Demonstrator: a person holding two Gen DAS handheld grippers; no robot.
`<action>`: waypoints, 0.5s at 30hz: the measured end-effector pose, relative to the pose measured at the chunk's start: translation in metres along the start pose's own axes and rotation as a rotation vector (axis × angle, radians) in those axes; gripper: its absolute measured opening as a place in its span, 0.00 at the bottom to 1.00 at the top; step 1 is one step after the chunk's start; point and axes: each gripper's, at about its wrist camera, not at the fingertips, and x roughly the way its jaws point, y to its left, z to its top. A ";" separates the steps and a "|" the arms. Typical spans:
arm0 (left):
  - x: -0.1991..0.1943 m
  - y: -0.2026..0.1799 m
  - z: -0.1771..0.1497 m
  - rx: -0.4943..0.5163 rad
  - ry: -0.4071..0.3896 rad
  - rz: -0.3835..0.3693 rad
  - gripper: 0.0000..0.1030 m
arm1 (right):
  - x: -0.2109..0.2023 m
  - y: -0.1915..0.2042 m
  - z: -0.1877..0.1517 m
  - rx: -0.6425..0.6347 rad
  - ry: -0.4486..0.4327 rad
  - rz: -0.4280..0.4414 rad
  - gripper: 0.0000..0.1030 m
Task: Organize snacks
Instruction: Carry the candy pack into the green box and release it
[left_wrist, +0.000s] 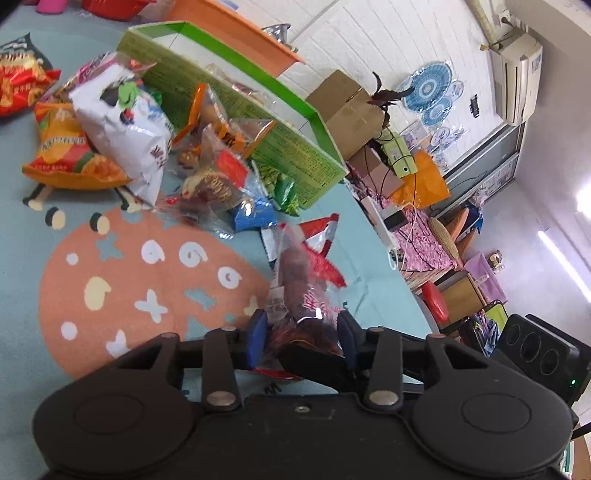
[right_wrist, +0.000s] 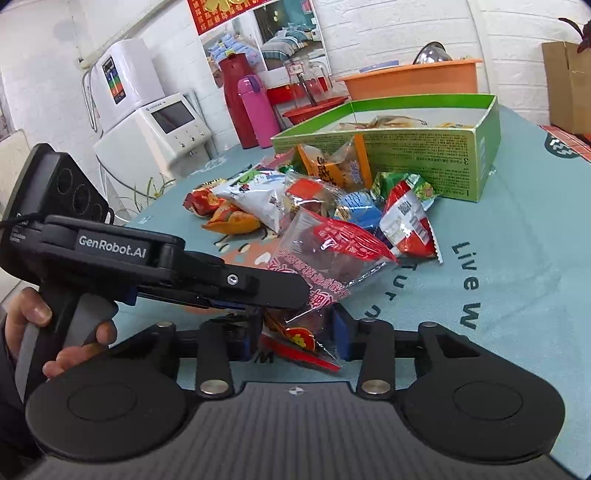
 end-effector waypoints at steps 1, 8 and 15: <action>-0.004 -0.006 0.002 0.014 -0.012 -0.001 0.34 | -0.003 0.002 0.002 -0.008 -0.006 0.007 0.60; -0.011 -0.041 0.046 0.138 -0.104 -0.011 0.34 | -0.017 0.004 0.038 -0.095 -0.129 -0.001 0.60; 0.020 -0.056 0.110 0.199 -0.144 -0.019 0.37 | -0.005 -0.018 0.090 -0.129 -0.238 -0.069 0.60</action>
